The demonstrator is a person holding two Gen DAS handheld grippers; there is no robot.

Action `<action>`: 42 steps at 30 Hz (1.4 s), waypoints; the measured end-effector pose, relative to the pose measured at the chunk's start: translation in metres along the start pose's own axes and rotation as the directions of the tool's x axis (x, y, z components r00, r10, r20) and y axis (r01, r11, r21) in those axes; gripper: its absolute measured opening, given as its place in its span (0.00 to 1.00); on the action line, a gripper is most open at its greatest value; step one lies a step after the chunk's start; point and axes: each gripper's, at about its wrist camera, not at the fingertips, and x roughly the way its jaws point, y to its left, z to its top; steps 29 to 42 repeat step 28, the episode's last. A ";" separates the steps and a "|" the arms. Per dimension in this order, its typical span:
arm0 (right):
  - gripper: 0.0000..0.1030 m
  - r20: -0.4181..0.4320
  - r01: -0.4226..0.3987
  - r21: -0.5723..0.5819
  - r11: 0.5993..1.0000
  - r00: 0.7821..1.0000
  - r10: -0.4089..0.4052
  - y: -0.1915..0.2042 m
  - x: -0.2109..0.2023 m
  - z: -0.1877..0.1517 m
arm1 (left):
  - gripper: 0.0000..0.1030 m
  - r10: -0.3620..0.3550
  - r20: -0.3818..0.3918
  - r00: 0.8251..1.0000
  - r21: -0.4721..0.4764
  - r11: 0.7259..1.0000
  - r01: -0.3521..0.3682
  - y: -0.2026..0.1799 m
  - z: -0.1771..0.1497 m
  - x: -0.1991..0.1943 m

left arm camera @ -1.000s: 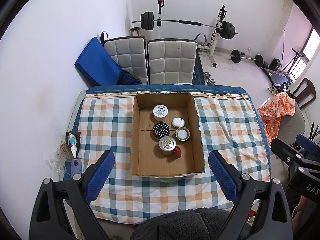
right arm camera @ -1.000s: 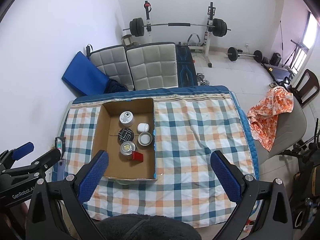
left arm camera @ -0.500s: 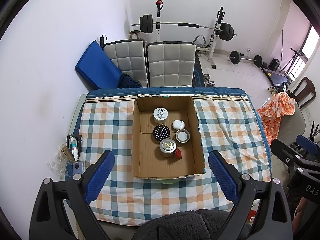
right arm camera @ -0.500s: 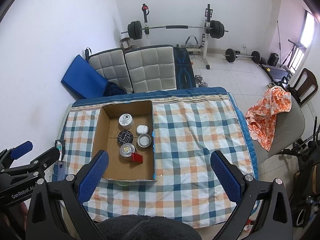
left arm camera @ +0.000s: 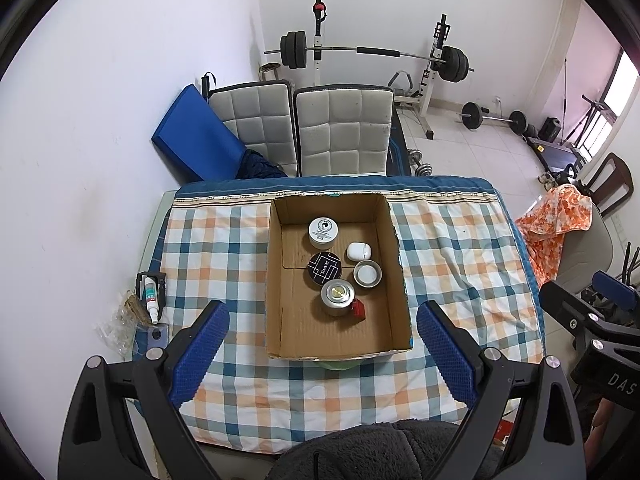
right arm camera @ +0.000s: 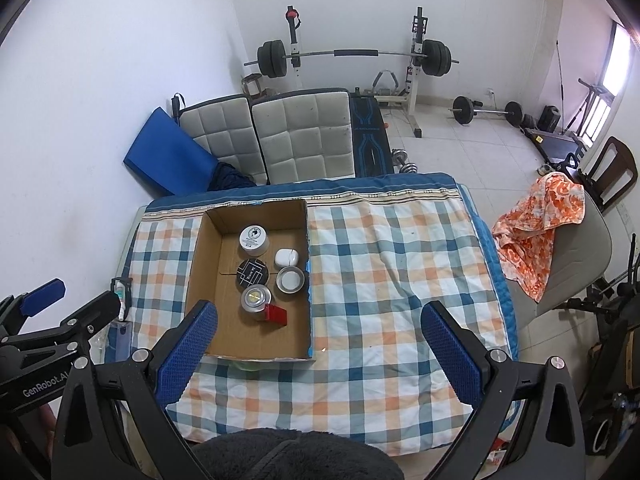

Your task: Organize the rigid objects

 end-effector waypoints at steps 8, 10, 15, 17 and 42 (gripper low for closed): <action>1.00 0.008 0.012 0.000 1.000 1.000 -0.012 0.001 0.001 0.001 | 0.93 0.001 0.004 1.000 0.005 1.000 -0.001 0.000 0.001 -0.001; 1.00 0.009 0.012 0.002 1.000 1.000 -0.012 0.000 0.001 0.002 | 0.93 0.002 0.007 1.000 0.004 1.000 -0.002 0.000 0.001 -0.002; 1.00 0.005 0.016 0.000 1.000 1.000 -0.016 0.000 0.001 0.002 | 0.93 0.001 0.006 1.000 0.003 1.000 -0.001 0.000 0.001 -0.002; 1.00 0.003 0.017 0.003 1.000 1.000 -0.017 0.000 0.003 0.001 | 0.93 0.002 0.008 1.000 0.005 1.000 -0.002 -0.001 0.001 -0.003; 1.00 0.006 0.017 0.007 1.000 1.000 -0.017 0.000 0.004 -0.003 | 0.93 0.007 0.015 1.000 0.005 1.000 -0.007 0.002 -0.001 -0.004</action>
